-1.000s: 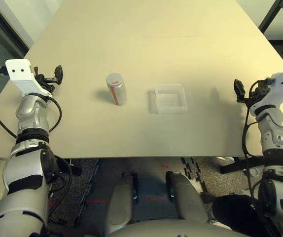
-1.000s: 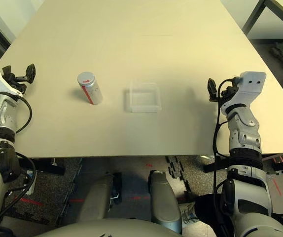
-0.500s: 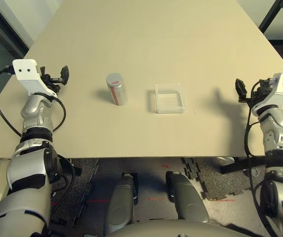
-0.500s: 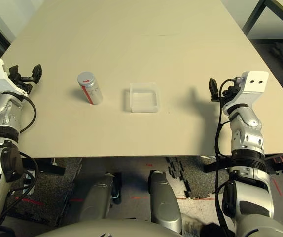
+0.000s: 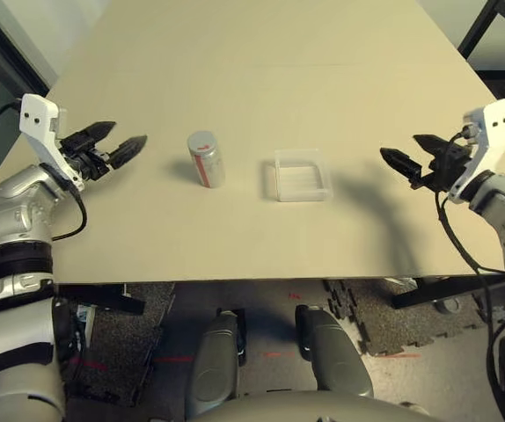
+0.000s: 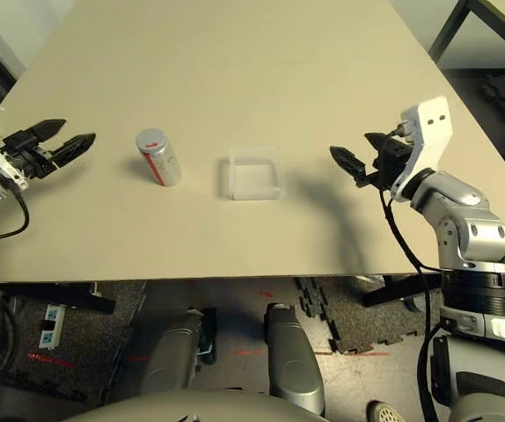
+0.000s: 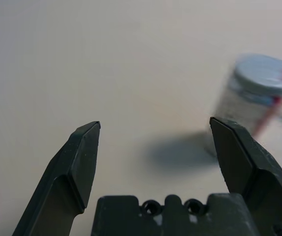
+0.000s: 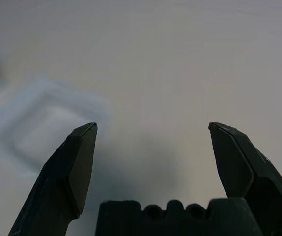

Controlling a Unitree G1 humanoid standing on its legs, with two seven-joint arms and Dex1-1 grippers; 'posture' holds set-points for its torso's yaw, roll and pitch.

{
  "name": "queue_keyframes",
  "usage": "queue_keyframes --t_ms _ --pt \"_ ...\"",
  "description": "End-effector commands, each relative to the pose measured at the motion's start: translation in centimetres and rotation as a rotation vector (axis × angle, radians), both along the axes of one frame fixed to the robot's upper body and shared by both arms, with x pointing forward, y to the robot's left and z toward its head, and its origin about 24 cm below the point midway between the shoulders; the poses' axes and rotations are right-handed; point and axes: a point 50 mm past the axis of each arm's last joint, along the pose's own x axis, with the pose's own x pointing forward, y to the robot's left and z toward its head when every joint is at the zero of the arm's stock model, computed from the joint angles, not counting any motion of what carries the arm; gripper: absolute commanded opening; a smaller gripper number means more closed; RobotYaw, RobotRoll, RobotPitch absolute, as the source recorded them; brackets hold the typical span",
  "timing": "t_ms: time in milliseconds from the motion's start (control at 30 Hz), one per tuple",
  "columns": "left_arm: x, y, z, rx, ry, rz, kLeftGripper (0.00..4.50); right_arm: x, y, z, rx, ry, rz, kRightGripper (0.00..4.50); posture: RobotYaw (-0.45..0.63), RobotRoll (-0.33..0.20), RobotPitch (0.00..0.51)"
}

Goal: Pour the medicine from the bottle into the box.

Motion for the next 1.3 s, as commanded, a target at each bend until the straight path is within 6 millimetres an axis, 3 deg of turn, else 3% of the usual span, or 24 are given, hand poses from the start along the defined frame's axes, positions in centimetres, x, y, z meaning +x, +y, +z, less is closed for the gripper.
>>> queue_keyframes --t_ms 33,433,900,1300 --pt "-0.4 -1.2 -0.1 0.022 0.032 -0.077 4.47 -0.3 1.5 0.4 -0.004 0.029 0.084 4.5 -0.05 0.0 0.171" --pt "0.3 -4.3 -2.1 0.02 0.067 -0.19 4.47 -0.4 2.8 0.7 -0.003 0.042 0.141 4.5 -0.07 0.0 0.169" --pt "2.2 -6.6 -2.9 -0.007 0.042 -0.246 4.47 -0.7 4.9 0.8 0.012 0.032 0.198 4.5 -0.11 0.0 0.177" --pt "3.1 -8.0 -4.0 0.008 0.012 -0.261 4.47 -0.7 5.2 0.6 0.03 0.024 0.193 4.5 -0.13 0.0 0.184"
